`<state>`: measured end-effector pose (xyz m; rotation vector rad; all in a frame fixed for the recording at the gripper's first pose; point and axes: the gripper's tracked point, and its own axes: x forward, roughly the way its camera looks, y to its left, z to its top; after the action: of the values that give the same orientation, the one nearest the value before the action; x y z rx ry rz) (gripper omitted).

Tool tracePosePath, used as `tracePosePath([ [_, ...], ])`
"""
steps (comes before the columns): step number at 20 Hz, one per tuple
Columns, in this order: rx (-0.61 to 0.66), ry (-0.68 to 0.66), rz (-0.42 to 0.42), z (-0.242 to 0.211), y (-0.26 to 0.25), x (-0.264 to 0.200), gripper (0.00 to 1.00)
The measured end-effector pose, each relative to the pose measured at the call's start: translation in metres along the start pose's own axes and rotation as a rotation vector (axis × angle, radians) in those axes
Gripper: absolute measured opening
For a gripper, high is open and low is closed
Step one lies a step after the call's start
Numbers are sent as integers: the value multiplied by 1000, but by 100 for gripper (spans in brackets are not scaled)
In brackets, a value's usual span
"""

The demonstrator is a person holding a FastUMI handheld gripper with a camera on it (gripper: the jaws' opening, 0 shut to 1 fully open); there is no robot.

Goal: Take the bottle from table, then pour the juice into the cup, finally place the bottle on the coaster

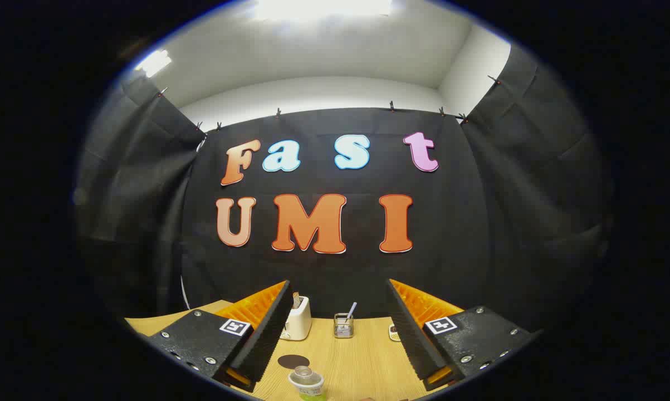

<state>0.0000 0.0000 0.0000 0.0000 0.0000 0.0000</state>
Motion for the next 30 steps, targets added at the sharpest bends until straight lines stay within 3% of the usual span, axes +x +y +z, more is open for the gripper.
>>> tracePosePath([
  [21, 17, -5, 44, -13, 15, 1, 98],
  [30, 8, 87, 119, -95, 45, -6, 98],
])
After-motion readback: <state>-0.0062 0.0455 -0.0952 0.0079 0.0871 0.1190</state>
